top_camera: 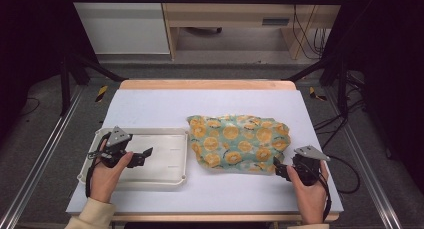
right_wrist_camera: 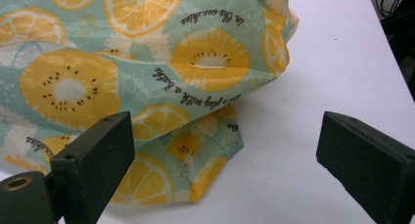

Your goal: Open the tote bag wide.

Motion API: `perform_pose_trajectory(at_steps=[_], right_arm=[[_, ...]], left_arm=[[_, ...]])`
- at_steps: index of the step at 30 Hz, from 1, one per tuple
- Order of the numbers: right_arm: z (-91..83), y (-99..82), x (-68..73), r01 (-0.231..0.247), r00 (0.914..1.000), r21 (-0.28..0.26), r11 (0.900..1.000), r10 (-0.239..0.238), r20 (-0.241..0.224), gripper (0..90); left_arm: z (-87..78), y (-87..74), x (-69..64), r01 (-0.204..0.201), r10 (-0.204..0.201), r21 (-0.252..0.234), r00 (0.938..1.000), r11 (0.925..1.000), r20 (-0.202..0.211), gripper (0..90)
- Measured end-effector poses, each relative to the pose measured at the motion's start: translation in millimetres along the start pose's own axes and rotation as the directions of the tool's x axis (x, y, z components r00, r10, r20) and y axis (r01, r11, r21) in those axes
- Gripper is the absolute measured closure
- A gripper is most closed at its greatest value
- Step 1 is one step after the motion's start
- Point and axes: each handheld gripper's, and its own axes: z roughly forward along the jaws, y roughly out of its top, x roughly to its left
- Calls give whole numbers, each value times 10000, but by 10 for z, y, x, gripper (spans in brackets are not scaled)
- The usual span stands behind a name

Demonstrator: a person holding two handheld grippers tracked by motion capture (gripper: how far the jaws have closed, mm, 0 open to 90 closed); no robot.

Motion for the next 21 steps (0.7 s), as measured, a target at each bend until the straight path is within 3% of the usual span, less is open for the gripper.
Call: perform_pose_trajectory(at_steps=[12, 13, 17, 18, 20, 21], right_arm=[[-68, 65, 32, 114, 9998, -366, 9993, -109, 142, 152], [-74, 126, 58, 358, 9993, -390, 9986, -352, 154, 182], [-86, 277, 77, 550, 9985, -544, 9970, -545, 106, 229], [-88, 403, 81, 566, 9984, -597, 9966, -560, 114, 246], [-83, 474, 85, 699, 9975, -608, 9957, -693, 104, 245], [-65, 620, 79, 800, 9968, -595, 9950, -801, 14, 228]], left_arm=[[11, -2, -36, -74, 74, 60, 10000, 10000, -57, 93], [7, -4, -37, -78, 78, 39, 9999, 10000, -79, 95], [-3, -6, -32, -20, 19, -91, 9998, 10000, -192, 99], [-17, 2, -25, 0, -7, -220, 9995, 9998, -316, 105], [-18, 5, -24, 33, -44, -304, 9993, 9995, -360, 105], [-22, 7, -20, 39, -50, -299, 9992, 9995, -387, 107]])
